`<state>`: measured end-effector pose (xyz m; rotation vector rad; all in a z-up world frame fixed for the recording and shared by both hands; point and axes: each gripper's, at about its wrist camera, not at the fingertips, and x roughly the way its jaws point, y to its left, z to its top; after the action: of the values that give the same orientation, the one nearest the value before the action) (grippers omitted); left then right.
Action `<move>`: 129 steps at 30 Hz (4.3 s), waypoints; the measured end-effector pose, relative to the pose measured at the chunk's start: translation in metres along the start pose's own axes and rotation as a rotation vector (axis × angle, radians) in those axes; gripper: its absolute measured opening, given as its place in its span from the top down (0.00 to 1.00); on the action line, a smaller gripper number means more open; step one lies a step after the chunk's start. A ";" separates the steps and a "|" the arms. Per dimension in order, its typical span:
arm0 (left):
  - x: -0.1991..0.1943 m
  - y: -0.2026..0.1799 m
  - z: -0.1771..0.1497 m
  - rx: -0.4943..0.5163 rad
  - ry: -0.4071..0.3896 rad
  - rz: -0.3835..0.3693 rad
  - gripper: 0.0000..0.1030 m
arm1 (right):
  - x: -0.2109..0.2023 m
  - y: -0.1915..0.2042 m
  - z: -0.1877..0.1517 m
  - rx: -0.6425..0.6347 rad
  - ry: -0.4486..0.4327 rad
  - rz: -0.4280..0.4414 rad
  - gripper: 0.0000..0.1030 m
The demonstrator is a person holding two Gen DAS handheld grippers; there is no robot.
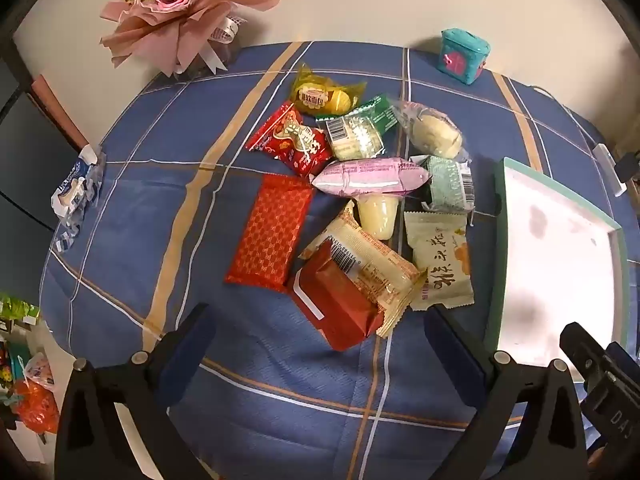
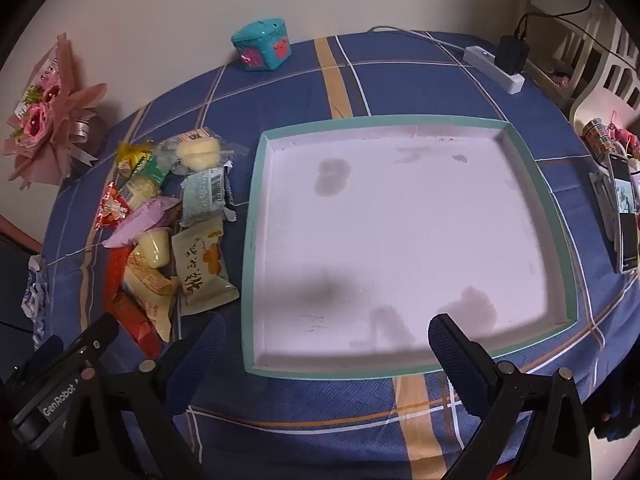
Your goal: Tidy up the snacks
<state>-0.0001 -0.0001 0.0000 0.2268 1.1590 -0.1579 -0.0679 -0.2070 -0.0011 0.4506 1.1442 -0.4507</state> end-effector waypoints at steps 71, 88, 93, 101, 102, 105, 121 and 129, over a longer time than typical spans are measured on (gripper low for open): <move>-0.006 -0.001 0.001 -0.011 -0.033 -0.051 0.00 | 0.005 0.006 -0.002 -0.020 0.021 0.006 0.00; -0.002 0.001 -0.002 -0.013 -0.028 -0.051 0.00 | 0.006 0.009 0.000 -0.038 0.031 0.008 0.00; -0.002 0.001 -0.001 -0.012 -0.028 -0.051 0.00 | 0.006 0.009 0.000 -0.041 0.033 0.015 0.00; 0.000 0.024 0.002 -0.143 -0.032 -0.060 0.00 | 0.008 0.012 0.002 -0.043 0.040 0.059 0.00; 0.002 0.030 0.002 -0.175 -0.023 -0.064 0.00 | 0.009 0.014 0.003 -0.044 0.040 0.072 0.00; 0.017 0.046 0.003 -0.255 0.023 -0.079 0.00 | 0.014 0.027 0.008 -0.054 0.041 0.115 0.00; 0.076 0.060 -0.005 -0.399 0.224 -0.237 0.29 | 0.050 0.089 0.020 -0.216 0.043 0.207 0.31; 0.083 0.058 -0.007 -0.429 0.252 -0.307 0.45 | 0.068 0.098 0.026 -0.249 0.076 0.209 0.37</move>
<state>0.0401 0.0574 -0.0737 -0.3206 1.4441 -0.1487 0.0295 -0.1485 -0.0447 0.3667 1.1949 -0.1079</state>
